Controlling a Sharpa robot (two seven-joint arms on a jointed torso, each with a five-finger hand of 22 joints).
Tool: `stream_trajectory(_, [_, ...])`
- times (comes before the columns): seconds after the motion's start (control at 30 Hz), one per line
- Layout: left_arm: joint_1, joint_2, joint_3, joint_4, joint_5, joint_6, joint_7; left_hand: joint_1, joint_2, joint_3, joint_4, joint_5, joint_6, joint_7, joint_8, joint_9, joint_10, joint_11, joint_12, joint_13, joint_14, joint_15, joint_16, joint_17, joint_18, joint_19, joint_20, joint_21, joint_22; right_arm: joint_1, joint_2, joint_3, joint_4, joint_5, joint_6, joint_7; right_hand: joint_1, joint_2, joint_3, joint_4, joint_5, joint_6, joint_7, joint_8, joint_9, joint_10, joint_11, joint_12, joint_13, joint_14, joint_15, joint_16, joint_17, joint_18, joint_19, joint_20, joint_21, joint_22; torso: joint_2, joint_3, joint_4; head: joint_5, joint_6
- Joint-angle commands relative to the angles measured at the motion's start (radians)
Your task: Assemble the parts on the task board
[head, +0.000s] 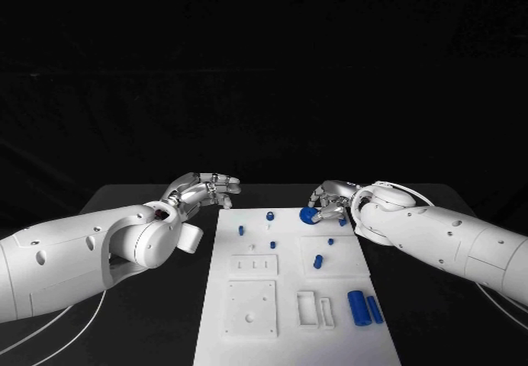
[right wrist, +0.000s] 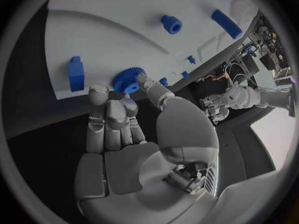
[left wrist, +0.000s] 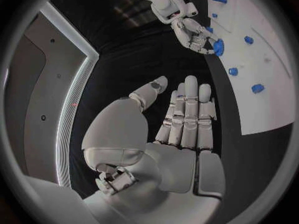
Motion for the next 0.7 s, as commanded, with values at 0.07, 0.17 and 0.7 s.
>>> stream_trajectory(0.07, [0.001, 0.002, 0.001, 0.002, 0.002, 0.017, 0.011, -0.009, -0.005, -0.001, 0.005, -0.003, -0.008, 0.000, -0.007, 0.001, -0.006, 0.004, -0.003, 0.001, -0.006, -0.002, 0.007, -0.002, 0.024, -0.006, 0.000, 0.006, 0.015, -0.004, 0.006, 0.000, -0.009, -0.010, 0.018, 0.000, -0.011, -0.001, 0.007, 0.002, -0.005, 0.026, 0.018, 0.004, -0.001, 0.004, 0.001, 0.003, -0.001, 0.002, 0.004, -0.005, 0.002, 0.043, -0.008, -0.001, 0.007, 0.021, 0.000, 0.0008, -0.0005, 0.000, -0.001])
stream_trajectory(0.17, [0.001, 0.001, 0.001, 0.002, 0.002, 0.016, 0.011, -0.009, -0.005, -0.001, 0.005, -0.003, -0.008, 0.000, -0.007, 0.001, -0.006, 0.004, -0.003, 0.001, -0.007, -0.002, 0.007, -0.002, 0.024, -0.006, 0.000, 0.006, 0.015, -0.007, 0.008, 0.000, -0.010, -0.010, 0.020, -0.001, -0.017, -0.003, 0.007, 0.002, -0.005, 0.026, 0.019, 0.003, -0.002, 0.004, 0.002, 0.004, -0.003, 0.003, 0.005, -0.005, 0.004, 0.043, -0.008, -0.001, 0.008, 0.021, 0.000, 0.0009, -0.0006, 0.000, -0.001])
stream_trajectory(0.7, [0.001, 0.000, 0.001, 0.003, 0.001, 0.018, 0.009, -0.008, -0.005, 0.000, 0.004, -0.004, -0.008, 0.000, -0.007, 0.001, -0.006, 0.004, -0.003, 0.001, -0.007, -0.002, 0.007, -0.003, 0.024, -0.006, 0.000, 0.007, 0.015, -0.022, 0.012, 0.000, -0.033, -0.023, 0.031, 0.002, -0.040, 0.005, 0.011, 0.004, 0.015, 0.048, 0.016, 0.015, 0.001, 0.002, -0.001, 0.008, -0.010, 0.006, 0.002, -0.011, 0.012, 0.043, -0.009, -0.002, 0.014, 0.020, 0.001, 0.0019, -0.0012, 0.004, -0.003])
